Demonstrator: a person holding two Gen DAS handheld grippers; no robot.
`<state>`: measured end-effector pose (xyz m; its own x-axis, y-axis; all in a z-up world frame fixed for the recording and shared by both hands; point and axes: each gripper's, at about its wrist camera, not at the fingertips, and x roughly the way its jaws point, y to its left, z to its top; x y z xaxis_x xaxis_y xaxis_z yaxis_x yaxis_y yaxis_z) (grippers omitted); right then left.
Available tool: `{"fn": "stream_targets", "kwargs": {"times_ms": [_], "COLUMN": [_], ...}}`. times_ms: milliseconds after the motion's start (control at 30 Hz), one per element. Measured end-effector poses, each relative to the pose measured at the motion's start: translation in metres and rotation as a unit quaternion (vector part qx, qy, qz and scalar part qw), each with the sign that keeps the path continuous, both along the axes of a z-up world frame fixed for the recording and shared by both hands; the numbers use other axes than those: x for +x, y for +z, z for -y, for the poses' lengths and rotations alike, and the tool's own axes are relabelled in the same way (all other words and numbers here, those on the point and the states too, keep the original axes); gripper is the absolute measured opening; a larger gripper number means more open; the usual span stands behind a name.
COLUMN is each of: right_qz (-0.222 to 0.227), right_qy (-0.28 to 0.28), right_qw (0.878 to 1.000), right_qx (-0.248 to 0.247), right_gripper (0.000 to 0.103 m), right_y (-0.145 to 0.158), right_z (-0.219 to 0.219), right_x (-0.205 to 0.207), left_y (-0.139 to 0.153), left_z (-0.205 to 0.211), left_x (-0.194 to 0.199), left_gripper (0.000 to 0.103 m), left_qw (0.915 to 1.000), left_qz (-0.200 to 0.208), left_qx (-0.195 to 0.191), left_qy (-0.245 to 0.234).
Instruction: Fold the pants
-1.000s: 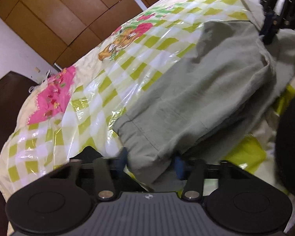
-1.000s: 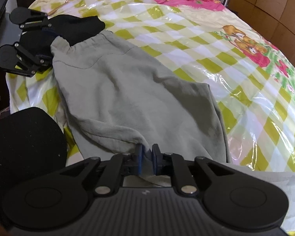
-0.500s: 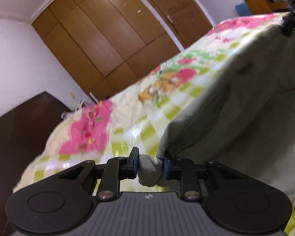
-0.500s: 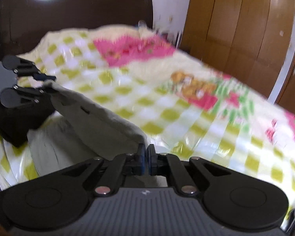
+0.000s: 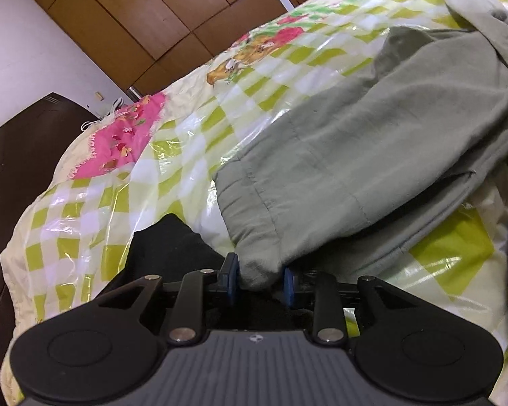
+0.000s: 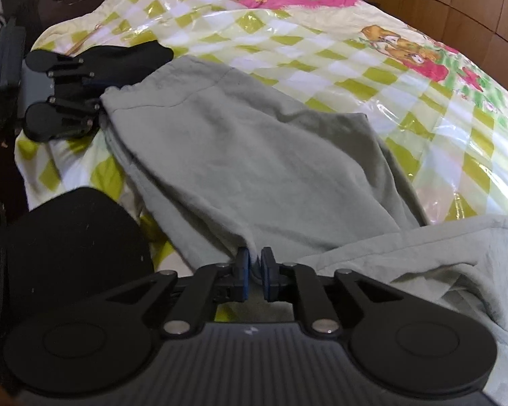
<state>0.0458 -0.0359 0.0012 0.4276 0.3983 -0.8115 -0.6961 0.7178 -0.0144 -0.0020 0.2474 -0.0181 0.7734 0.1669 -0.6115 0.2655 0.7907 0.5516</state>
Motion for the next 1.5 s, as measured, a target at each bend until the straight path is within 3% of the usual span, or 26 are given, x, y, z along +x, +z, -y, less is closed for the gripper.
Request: {"fn": "stream_targets", "kwargs": {"times_ms": [100,433,533,667,767,933,1067,1167,1300,1500], "right_qz": [-0.008,-0.005,-0.002,-0.002,-0.013,-0.061,-0.074,-0.089,-0.096,-0.092], "right_qy": [-0.007,-0.087,-0.137,-0.209,-0.266,-0.395,-0.476,-0.513,-0.531,-0.531], "right_qw": [1.0,0.996,0.99,0.977,0.963,0.91,0.867,0.846,0.834,0.836], "right_qx": [-0.001,0.018,0.028,0.038,0.046,0.111,0.124,0.118,0.117,0.1], "right_gripper": [0.013,0.014,0.015,0.029,0.03,0.036,0.036,0.036,0.036,0.037], "right_y": [0.001,0.02,0.028,0.034,0.034,0.024,0.009,-0.005,-0.014,-0.016], "right_z": [0.007,0.062,0.087,0.119,0.143,0.192,0.216,0.222,0.223,0.217], "right_x": [-0.007,-0.002,0.018,0.058,0.097,0.17,0.211,0.23,0.241,0.252], "left_y": [0.0,0.037,0.054,0.064,0.06,0.041,0.027,0.022,0.023,0.019], "left_z": [0.001,0.015,0.037,0.081,0.119,0.178,0.204,0.21,0.213,0.224], "left_x": [-0.004,-0.008,-0.002,0.015,0.032,0.053,0.062,0.067,0.066,0.065], "left_gripper": [0.043,0.043,0.043,0.043,0.043,0.043,0.044,0.044,0.045,0.046], "left_qw": [1.0,0.999,0.9975,0.9898,0.9797,0.9638,0.9578,0.9552,0.9532,0.9518], "left_qz": [-0.008,-0.008,0.004,-0.005,-0.024,-0.049,-0.062,-0.078,-0.081,-0.089], "left_qx": [0.005,-0.043,-0.07,-0.125,-0.164,-0.195,-0.198,-0.203,-0.208,-0.199], "left_qy": [0.002,0.01,-0.012,-0.067,-0.113,-0.176,-0.199,-0.201,-0.204,-0.215]}}
